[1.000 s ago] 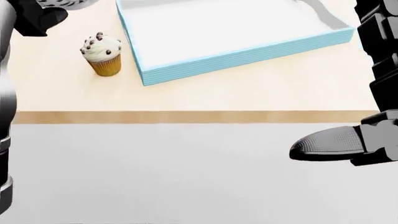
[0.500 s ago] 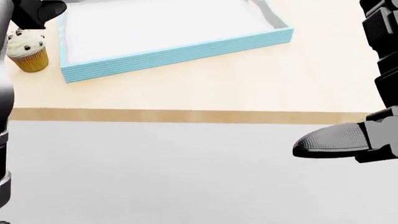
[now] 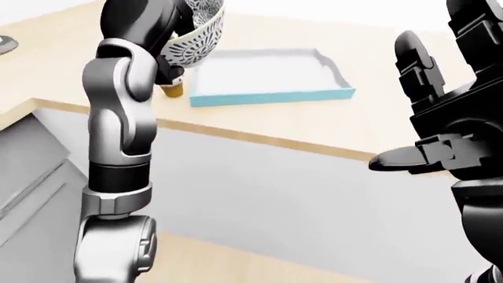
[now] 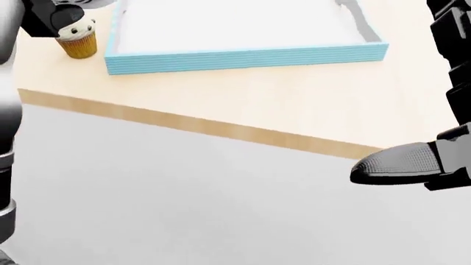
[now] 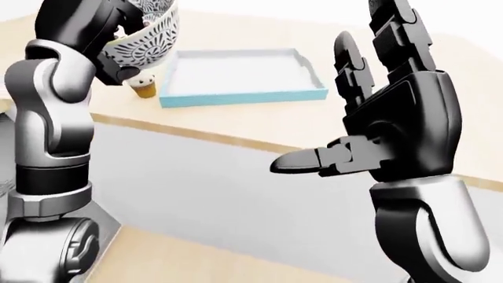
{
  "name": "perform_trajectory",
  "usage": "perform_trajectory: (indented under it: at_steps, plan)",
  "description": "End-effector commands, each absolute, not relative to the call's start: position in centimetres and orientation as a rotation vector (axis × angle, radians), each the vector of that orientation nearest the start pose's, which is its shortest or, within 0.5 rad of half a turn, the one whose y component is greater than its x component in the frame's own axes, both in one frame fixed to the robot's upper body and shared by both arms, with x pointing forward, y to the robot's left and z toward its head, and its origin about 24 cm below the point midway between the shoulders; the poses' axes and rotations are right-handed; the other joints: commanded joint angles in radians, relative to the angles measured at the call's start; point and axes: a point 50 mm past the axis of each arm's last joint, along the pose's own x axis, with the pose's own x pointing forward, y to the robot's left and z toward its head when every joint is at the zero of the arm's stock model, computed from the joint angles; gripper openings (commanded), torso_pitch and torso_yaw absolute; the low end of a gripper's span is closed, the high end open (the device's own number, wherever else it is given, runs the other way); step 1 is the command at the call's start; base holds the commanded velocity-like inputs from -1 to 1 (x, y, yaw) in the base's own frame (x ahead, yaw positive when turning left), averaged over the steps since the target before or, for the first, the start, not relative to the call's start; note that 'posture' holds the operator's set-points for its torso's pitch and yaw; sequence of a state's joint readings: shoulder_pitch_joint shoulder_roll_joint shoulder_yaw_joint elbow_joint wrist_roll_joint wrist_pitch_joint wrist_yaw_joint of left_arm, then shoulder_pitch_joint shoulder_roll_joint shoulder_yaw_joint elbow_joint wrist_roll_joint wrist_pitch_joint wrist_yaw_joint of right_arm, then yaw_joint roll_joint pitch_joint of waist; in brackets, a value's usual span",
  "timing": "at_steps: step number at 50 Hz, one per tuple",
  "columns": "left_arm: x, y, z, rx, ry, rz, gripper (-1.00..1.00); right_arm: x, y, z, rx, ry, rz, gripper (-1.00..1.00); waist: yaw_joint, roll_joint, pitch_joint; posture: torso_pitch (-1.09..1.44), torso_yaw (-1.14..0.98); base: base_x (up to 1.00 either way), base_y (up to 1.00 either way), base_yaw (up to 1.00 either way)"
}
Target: Pick up the bowl with cake and place it on the tray. Pick up the cupcake and place it on the tray.
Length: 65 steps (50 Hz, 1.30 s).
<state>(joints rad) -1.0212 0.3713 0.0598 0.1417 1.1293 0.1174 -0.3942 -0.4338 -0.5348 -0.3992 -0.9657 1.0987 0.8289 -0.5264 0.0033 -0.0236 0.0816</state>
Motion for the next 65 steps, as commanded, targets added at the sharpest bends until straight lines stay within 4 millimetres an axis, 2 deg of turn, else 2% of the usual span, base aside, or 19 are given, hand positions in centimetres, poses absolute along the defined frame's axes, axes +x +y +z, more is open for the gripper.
perform_trajectory:
  at_steps: [1,5,9,10,12,17,21,23,28,32,33,37,38,45,50,51,57,60,65]
  plan:
    - [33.2,16.6,36.0,1.384,-0.581,0.386,-1.00,19.0,-17.6,29.4,0.131,-0.555,0.139,1.00,0.000,0.009,-0.035,0.00,0.00,0.15,0.00,0.00]
    - [33.2,16.6,35.8,1.384,-0.581,0.386,-1.00,18.9,-17.6,29.4,0.130,-0.555,0.142,1.00,0.001,0.003,-0.038,0.00,0.00,0.21,0.00,0.00]
    - [33.1,16.7,35.9,1.384,-0.581,0.388,-1.00,18.8,-17.5,29.5,0.129,-0.557,0.145,1.00,0.011,-0.079,-0.041,0.00,0.00,0.22,0.00,0.00]
    - [33.2,16.7,35.9,1.383,-0.581,0.388,-1.00,18.8,-17.4,29.4,0.129,-0.557,0.148,1.00,0.006,-0.050,-0.038,0.00,0.00,0.22,0.00,0.00]
    - [33.2,16.7,35.8,1.383,-0.581,0.388,-1.00,18.9,-17.4,29.3,0.129,-0.555,0.149,1.00,0.009,-0.061,-0.043,0.00,0.00,0.22,0.00,0.00]
    - [33.1,16.7,36.0,1.388,-0.583,0.388,-1.00,18.8,-17.2,29.2,0.133,-0.556,0.156,1.00,0.007,-0.014,-0.038,0.00,0.00,0.22,0.00,0.00]
    - [33.0,16.7,36.2,1.388,-0.586,0.390,-1.00,18.8,-17.2,29.2,0.129,-0.558,0.157,1.00,-0.008,0.071,-0.053,0.00,0.00,0.21,0.00,0.00]
    - [33.0,16.6,36.3,1.388,-0.587,0.389,-1.00,18.8,-17.2,29.2,0.131,-0.560,0.158,1.00,-0.003,0.049,-0.033,0.00,0.00,0.09,0.00,0.00]
    - [33.0,16.7,36.3,1.388,-0.587,0.392,-1.00,18.8,-17.3,29.3,0.136,-0.564,0.158,1.00,0.001,-0.015,-0.033,0.00,0.00,0.00,0.00,0.00]
    - [32.9,16.7,36.2,1.387,-0.587,0.393,-1.00,18.8,-17.3,29.3,0.135,-0.561,0.156,1.00,0.005,-0.017,-0.050,0.00,0.00,0.00,0.00,0.00]
    - [32.9,16.7,36.2,1.387,-0.587,0.394,-1.00,18.8,-17.3,29.3,0.134,-0.561,0.156,1.00,0.005,-0.009,-0.071,0.00,0.00,0.08,0.00,0.00]
    - [32.9,16.8,36.4,1.386,-0.589,0.397,-1.00,18.6,-17.2,29.4,0.133,-0.565,0.159,1.00,0.010,0.002,-0.052,0.00,0.00,0.13,0.00,0.00]
    - [32.8,16.9,36.5,1.385,-0.590,0.399,-1.00,18.6,-17.2,29.5,0.133,-0.566,0.159,1.00,0.012,-0.011,-0.030,0.00,0.00,0.00,0.00,0.00]
    - [32.6,16.8,37.0,1.384,-0.597,0.403,-1.00,18.5,-17.2,29.6,0.130,-0.567,0.157,1.00,0.005,-0.008,-0.063,0.00,0.00,0.01,0.00,0.00]
    - [32.6,16.9,37.0,1.385,-0.598,0.404,-1.00,18.4,-17.3,29.6,0.141,-0.570,0.159,1.00,0.010,-0.002,-0.021,0.00,0.00,0.16,0.00,0.00]
    - [32.6,16.9,37.0,1.385,-0.597,0.405,-1.00,18.4,-17.3,29.6,0.142,-0.570,0.159,1.00,0.006,-0.006,-0.045,0.00,0.00,0.00,0.00,0.00]
    - [32.6,16.9,37.0,1.385,-0.598,0.405,-1.00,18.5,-17.2,29.6,0.138,-0.564,0.159,1.00,0.004,-0.008,-0.051,0.00,0.00,0.02,0.00,0.00]
    - [32.6,16.9,37.0,1.384,-0.597,0.404,-1.00,18.6,-17.2,29.5,0.138,-0.566,0.158,1.00,0.008,0.002,-0.018,0.00,0.00,0.32,0.00,0.00]
    - [32.6,16.9,36.9,1.384,-0.597,0.404,-1.00,18.6,-17.3,29.4,0.138,-0.568,0.159,1.00,0.016,0.023,-0.024,0.00,0.00,0.36,0.00,0.00]
